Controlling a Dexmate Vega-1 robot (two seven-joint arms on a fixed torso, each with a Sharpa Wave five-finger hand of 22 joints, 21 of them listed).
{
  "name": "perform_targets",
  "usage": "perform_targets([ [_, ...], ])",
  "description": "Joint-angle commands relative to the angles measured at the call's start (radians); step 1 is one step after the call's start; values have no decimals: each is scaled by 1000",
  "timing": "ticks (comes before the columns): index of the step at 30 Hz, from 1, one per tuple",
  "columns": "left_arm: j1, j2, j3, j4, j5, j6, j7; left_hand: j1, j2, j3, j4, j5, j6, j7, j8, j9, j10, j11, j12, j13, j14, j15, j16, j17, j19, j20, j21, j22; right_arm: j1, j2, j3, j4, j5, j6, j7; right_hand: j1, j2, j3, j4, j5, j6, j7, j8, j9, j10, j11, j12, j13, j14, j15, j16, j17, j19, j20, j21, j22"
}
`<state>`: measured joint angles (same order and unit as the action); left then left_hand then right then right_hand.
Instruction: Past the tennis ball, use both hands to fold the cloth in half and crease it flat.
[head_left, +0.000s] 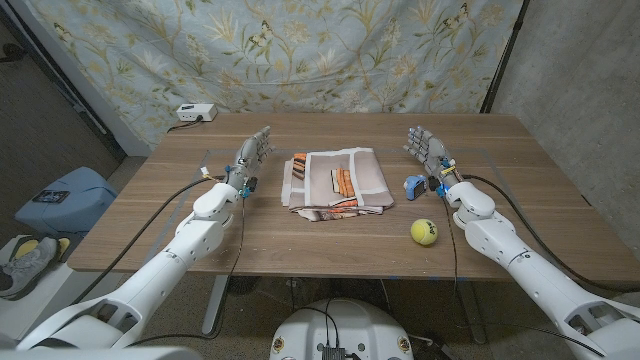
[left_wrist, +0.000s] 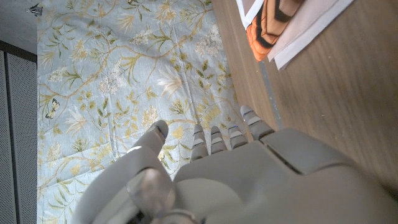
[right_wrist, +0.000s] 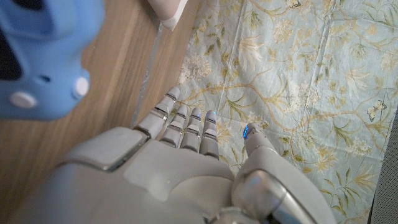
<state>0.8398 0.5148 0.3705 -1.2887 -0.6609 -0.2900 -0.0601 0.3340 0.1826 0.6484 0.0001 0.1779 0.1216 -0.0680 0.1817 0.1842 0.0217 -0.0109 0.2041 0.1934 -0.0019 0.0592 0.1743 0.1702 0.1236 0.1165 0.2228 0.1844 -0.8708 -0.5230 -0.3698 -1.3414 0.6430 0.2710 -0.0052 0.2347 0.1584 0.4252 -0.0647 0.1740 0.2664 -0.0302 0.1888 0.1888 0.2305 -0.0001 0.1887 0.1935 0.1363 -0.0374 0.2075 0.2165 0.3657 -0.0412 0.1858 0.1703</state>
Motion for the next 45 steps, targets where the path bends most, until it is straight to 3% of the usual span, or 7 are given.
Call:
perform_targets([
  [1,19,27,0,-30,0,14,-10,12,-1,8,-1,6,8,-3,5,4,6,-1,7,1,-2,11,3,3,6,-1,3,2,-21,-8,-3,-35,-9,-22,-25,9,0,7,-2,5,7,-2,7,5,5,9,5,3,8,1,6,3,5,-17,4,2],
  [14,82,98,-10,-167,6,77,24,23,-3,10,-12,9,7,2,5,4,6,1,6,1,-6,13,3,1,0,-2,-1,1,-12,-11,-10,-28,-27,-1,-12,13,-1,5,-6,3,4,-2,6,5,-4,5,3,3,1,5,5,3,-4,-13,3,2],
  [32,141,166,-19,-279,43,103,55,43,-7,11,-37,13,3,1,5,2,5,1,5,0,-10,21,4,0,-1,-1,-5,0,8,-20,-19,-16,-50,17,11,19,-7,4,-14,2,-1,-1,5,4,-12,3,2,3,-7,4,2,1,-10,-13,3,2],
  [45,135,211,-4,-321,130,106,72,57,-14,10,-56,15,7,-7,6,1,6,-12,5,-1,-10,10,4,-1,0,-10,-7,0,39,-18,-20,26,-55,43,45,23,-7,4,-19,2,-1,-1,5,4,-14,6,3,3,-10,3,2,0,-12,-14,4,2],
])
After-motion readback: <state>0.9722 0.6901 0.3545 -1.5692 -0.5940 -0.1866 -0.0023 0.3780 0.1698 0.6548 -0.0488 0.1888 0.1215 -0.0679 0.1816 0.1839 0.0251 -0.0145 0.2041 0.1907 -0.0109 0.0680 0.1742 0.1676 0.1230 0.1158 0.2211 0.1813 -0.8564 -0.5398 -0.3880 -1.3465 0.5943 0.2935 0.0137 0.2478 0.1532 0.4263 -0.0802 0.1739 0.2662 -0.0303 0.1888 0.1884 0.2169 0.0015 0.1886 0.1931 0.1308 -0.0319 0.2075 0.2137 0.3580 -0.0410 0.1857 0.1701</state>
